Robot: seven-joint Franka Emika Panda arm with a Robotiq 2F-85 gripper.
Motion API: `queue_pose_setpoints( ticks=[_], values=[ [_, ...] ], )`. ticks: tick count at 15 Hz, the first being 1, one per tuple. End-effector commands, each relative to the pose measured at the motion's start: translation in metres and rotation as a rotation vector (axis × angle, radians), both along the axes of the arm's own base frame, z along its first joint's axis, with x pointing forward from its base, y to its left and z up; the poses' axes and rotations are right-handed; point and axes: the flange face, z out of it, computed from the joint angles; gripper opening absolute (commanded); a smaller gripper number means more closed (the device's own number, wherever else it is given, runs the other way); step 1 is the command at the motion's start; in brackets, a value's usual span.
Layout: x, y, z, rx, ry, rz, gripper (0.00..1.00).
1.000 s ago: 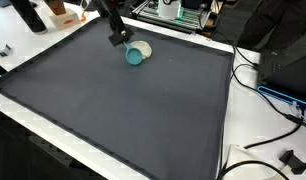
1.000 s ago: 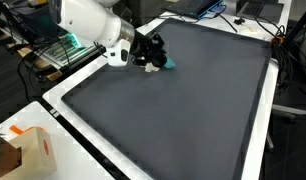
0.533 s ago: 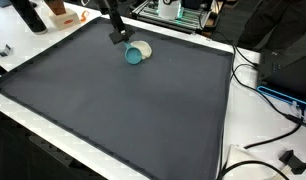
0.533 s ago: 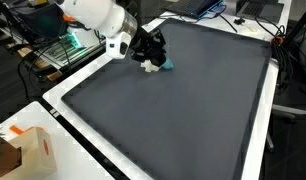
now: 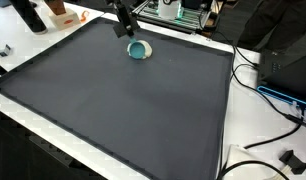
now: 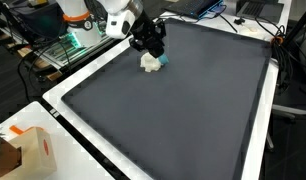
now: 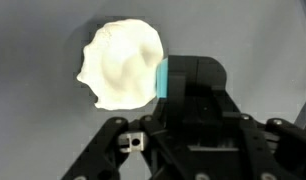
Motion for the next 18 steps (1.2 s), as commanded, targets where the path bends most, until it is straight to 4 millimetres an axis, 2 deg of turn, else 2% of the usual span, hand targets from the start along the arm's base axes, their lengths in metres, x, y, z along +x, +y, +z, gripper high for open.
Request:
queue_pose_setpoints(
  ticks=[1, 12, 18],
  values=[
    [-0.02, 0.02, 0.029, -0.111, 0.014, -0.005, 0.25],
    [-0.042, 0.075, 0.112, -0.433, 0.019, 0.134, 0.25],
    [-0.053, 0.096, 0.141, -0.497, 0.038, 0.229, 0.25]
  ],
)
